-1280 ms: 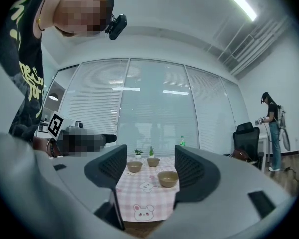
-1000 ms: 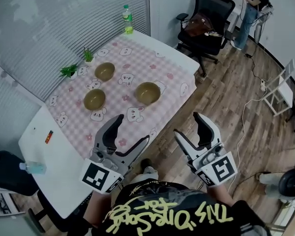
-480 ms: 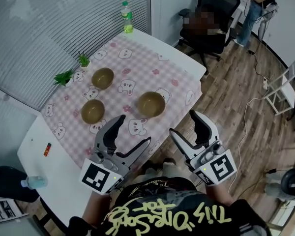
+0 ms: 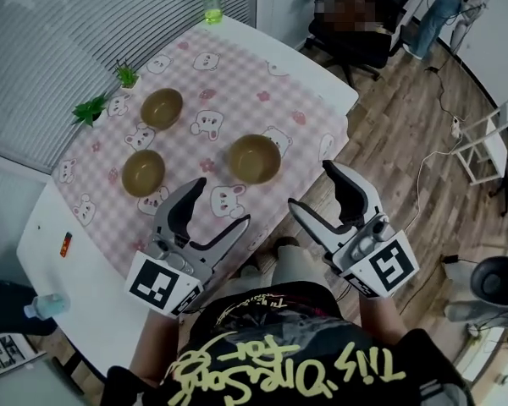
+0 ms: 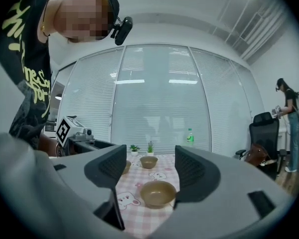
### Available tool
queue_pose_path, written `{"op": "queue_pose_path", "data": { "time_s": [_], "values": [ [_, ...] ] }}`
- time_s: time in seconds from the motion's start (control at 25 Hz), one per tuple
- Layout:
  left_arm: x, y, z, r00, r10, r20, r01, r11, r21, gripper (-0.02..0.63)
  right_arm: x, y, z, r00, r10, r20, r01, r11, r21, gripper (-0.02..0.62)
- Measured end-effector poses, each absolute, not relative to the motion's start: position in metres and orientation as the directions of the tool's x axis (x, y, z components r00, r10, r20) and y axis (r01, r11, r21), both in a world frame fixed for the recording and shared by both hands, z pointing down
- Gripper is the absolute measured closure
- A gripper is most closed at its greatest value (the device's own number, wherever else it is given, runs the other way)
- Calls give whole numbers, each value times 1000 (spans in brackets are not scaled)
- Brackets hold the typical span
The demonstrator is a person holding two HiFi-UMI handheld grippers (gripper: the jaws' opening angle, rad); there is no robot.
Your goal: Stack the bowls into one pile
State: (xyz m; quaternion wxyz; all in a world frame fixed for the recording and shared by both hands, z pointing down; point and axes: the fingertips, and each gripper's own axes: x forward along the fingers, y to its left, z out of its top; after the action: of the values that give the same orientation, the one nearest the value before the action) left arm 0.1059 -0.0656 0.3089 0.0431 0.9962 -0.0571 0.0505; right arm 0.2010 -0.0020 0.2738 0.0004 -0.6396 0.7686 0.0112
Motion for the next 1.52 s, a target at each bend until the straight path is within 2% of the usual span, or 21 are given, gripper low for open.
{"op": "queue_pose_path", "data": {
  "time_s": [0.24, 0.52, 0.76, 1.16, 1.52],
  "values": [
    [130, -77, 337, 975, -142, 168, -159, -983, 90, 236, 230, -18, 321, -281, -950, 135, -957, 287, 33, 308],
    [153, -90, 387, 931, -229, 283, -264, -960, 92, 212, 238, -41, 390, -445, -819, 362, -859, 505, 86, 302],
    [161, -97, 428, 874, -303, 379, -364, -926, 100, 200, 244, -65, 426, -542, -726, 424, -771, 630, 93, 302],
    [172, -100, 465, 781, -365, 506, -407, -913, -30, 195, 244, -83, 474, -603, -607, 518, -614, 767, 184, 302],
    [181, -100, 475, 748, -384, 541, -442, -897, -25, 199, 235, -89, 475, -673, -550, 495, -547, 820, 168, 302]
  ]
}}
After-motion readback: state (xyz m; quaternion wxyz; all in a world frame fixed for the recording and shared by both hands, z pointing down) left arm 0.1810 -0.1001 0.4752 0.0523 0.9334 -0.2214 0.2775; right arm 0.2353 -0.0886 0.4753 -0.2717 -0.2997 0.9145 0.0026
